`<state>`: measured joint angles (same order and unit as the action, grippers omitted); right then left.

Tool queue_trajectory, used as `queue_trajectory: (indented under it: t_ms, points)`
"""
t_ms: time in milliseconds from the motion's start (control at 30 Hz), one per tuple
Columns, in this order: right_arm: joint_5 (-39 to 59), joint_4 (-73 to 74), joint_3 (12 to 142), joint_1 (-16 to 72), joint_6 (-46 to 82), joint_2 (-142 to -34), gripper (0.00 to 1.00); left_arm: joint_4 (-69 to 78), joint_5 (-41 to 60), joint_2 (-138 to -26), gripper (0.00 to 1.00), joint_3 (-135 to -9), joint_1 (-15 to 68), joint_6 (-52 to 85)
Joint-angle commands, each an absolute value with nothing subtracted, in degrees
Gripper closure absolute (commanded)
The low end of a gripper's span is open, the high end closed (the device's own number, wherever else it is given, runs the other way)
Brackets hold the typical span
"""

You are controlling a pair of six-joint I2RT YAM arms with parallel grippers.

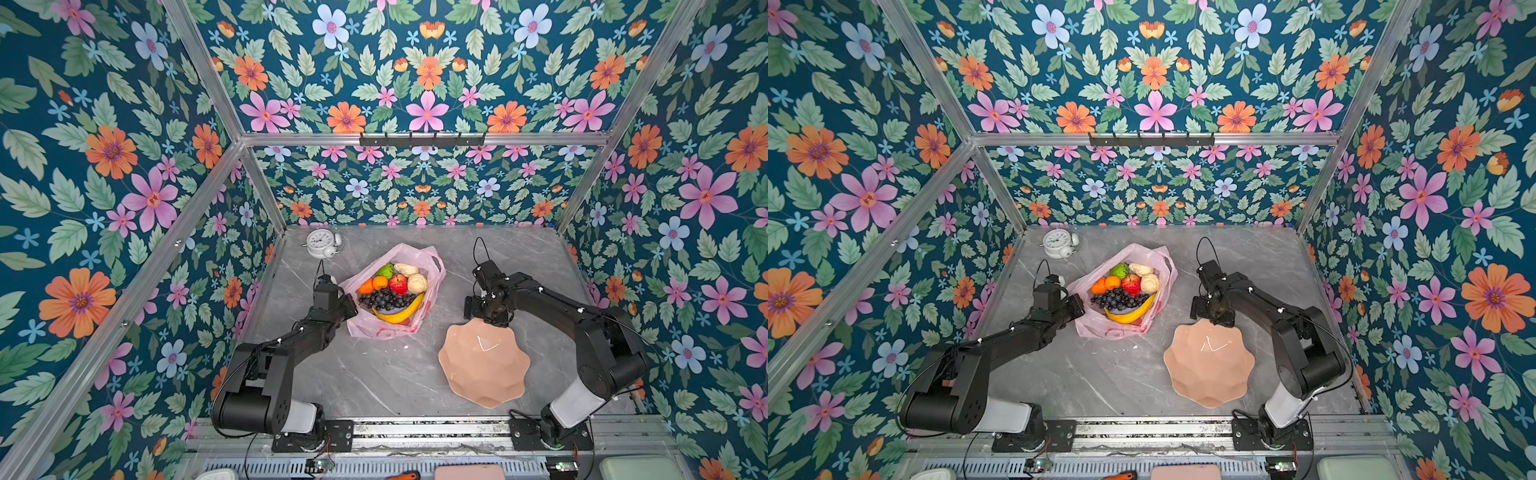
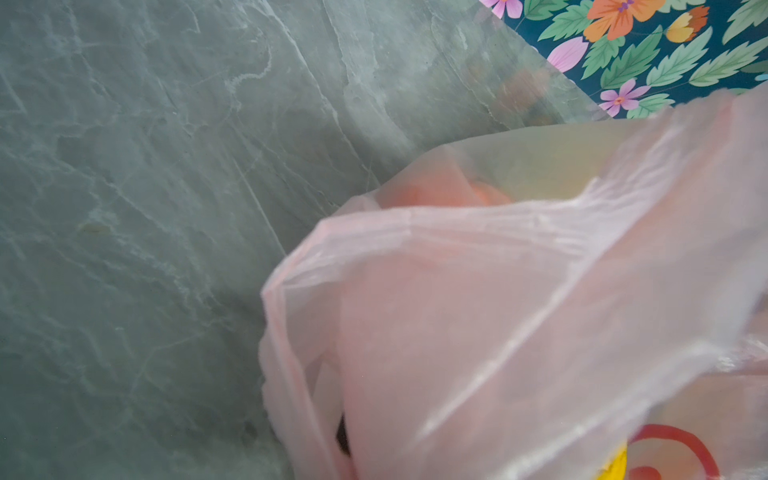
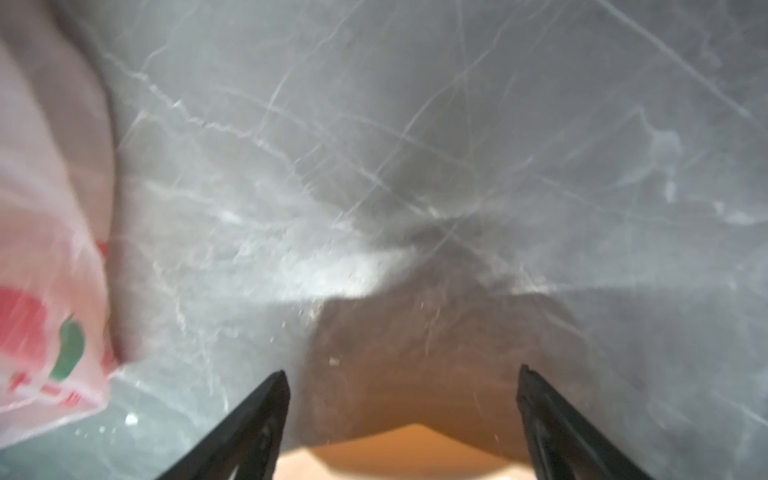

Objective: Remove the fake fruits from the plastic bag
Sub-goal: 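Move the right gripper over the bag toward the fruits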

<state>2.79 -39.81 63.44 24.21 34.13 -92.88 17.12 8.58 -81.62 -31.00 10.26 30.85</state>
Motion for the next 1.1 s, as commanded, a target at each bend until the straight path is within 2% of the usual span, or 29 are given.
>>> queue_trajectory:
  t_ms: [0,233,467,700,800,1067]
  points:
    - [-0.7,-41.3,65.1,24.3,34.3,-90.7,0.13,18.1,9.0,-81.9,1.00,-31.4,10.5,30.1]
    - [0.0,-35.5,72.8,26.0,28.9,-90.5,0.13,18.0,8.7,-82.1,1.00,-31.5,10.7,30.0]
    - [0.2,-33.7,85.6,30.6,23.9,-101.7,0.13,17.5,9.1,-82.7,1.00,-32.1,10.8,29.4]
    - [0.9,-34.3,94.6,30.8,23.7,-111.5,0.14,17.4,9.9,-83.4,1.00,-32.6,11.2,29.3]
    - [0.5,-35.0,97.3,30.8,24.0,-114.7,0.24,17.3,10.2,-83.8,1.00,-32.9,11.4,29.1]
    - [-5.5,-37.0,98.1,30.7,25.7,-117.1,0.73,16.9,10.5,-85.8,1.00,-34.3,13.2,28.2]
